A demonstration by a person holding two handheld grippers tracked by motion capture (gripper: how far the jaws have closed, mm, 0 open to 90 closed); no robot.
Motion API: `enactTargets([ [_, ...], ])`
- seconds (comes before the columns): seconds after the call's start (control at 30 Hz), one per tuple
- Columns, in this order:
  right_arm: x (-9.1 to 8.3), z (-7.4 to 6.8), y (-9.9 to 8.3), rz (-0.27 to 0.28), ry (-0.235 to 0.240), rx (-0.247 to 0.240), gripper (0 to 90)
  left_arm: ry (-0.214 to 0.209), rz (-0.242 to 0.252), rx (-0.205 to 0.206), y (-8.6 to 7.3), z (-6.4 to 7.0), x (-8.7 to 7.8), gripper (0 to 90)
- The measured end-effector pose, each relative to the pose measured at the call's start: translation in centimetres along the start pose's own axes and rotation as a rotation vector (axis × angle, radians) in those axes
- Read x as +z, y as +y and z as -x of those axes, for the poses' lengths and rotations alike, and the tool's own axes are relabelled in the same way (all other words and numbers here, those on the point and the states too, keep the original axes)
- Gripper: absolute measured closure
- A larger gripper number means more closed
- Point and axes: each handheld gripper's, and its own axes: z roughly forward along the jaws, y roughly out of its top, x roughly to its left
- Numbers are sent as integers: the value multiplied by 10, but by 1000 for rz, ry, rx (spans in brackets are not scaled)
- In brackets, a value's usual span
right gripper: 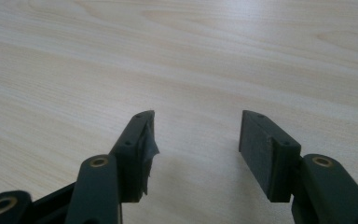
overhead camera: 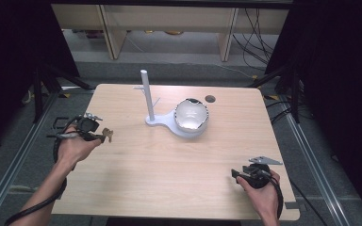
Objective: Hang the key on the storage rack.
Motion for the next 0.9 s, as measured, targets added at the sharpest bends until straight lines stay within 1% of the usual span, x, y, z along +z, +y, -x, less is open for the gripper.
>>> enactTargets([
  [0.03, -1, -2, 1, -5, 4, 25, 466, 0, 10, -10, 1, 1, 0, 868],
  [0.07, -1, -2, 1, -6, 3, 29, 466, 9, 13, -3, 3, 1, 0, 868],
  [0.1, -1, -2, 1, -6, 3, 29, 466, 9, 13, -3, 3, 1, 0, 868],
  [0.13, 0, 0, 0, 4, -1, -6, 466, 10, 14, 3, 5, 0, 0, 868],
  [0.17, 0, 0, 0, 3, -1, -3, 466, 8, 19, -4, 6, 1, 0, 868],
  [0.2, -1, -2, 1, -1, 4, 18, 466, 6, 20, -3, 7, 1, 0, 868],
  [0.23, -1, -2, 1, -3, 2, 26, 466, 9, 32, -3, 8, 1, -1, 868],
  [0.27, -2, -2, 1, -2, -1, 30, 466, 7, 30, -4, 9, 1, -1, 868],
  [0.3, -2, -2, 1, -3, 2, 31, 465, 6, 40, -5, 11, 1, -1, 868],
  [0.33, -1, -2, 1, 8, 17, 35, 466, 6, 44, -7, 13, 2, -1, 868],
  [0.43, -1, -1, 1, 11, 18, 30, 466, 3, 51, -4, 18, 2, -1, 868],
  [0.47, -2, -2, 1, 1, -1, 26, 465, 3, 49, -6, 20, 2, -1, 867],
  [0.57, -2, -2, 1, 0, -2, 27, 464, 7, 69, -11, 25, 3, 1, 868],
  [0.6, -2, -2, 1, -4, 1, 31, 464, 4, 67, -12, 27, 2, 1, 868],
  [0.63, -2, -2, 1, -4, 1, 31, 464, 6, 78, -15, 29, 2, 2, 868],
  [0.7, -2, -2, 1, -1, 4, 31, 463, 2, 85, -20, 32, 2, 1, 867],
  [0.73, -2, -2, 1, 1, 5, 31, 463, 5, 110, -23, 34, 2, 2, 868],
  [0.77, -1, -2, 1, 9, 12, 33, 463, 8, 102, -27, 36, 2, 0, 868],
  [0.83, -1, -1, 1, 19, 16, 27, 463, 10, 114, -25, 40, 3, -1, 867],
  [0.87, -3, -2, 1, 8, -4, 26, 463, 7, 117, -32, 42, 3, -1, 867],
  [0.9, -3, -1, 1, 5, -9, 17, 463, 6, 124, -36, 44, 4, -1, 868],
])
